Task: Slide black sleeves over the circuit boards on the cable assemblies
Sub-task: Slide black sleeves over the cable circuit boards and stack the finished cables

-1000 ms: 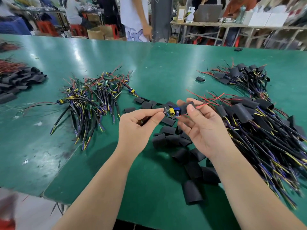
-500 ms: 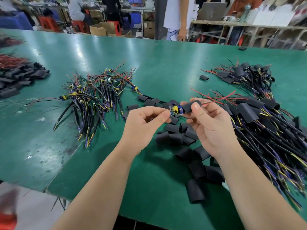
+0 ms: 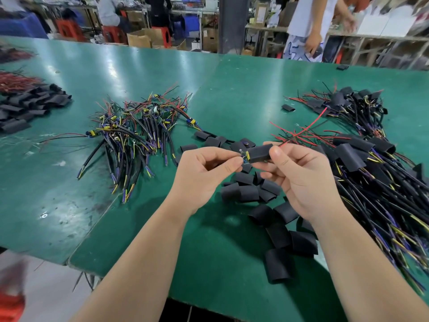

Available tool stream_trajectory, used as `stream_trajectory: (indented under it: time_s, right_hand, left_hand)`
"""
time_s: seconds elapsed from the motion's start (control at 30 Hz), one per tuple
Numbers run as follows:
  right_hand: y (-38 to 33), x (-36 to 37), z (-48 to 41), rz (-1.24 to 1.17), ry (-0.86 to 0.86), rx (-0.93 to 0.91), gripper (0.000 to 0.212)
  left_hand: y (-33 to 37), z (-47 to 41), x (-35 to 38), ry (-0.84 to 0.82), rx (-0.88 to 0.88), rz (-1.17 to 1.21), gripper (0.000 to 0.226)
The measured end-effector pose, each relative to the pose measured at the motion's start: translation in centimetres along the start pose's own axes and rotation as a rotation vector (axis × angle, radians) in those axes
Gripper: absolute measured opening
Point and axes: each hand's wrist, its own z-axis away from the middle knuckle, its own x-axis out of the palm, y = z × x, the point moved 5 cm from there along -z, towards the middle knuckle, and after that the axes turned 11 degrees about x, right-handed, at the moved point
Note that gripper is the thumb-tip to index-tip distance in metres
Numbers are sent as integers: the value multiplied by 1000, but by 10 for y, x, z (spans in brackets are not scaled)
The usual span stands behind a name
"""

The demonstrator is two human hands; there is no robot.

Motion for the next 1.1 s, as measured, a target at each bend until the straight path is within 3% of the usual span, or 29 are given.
stream_trajectory:
  time_s: [0.3, 0.6, 0.83, 1.1]
  right_hand:
    - [11, 5, 0, -59, 0, 95, 17]
    - [22, 8, -4, -235, -32, 248, 24]
    - [32, 14, -4, -329, -47, 343, 26]
    - [34, 22, -1, -386, -57, 380, 34]
  left_hand:
    - [1, 0, 1, -27, -4, -24, 20]
    - [3, 0, 4, -19, -72, 173, 12]
    - [3, 0, 6, -7, -98, 249, 37]
    - [-4, -1, 5, -32, -214, 288, 20]
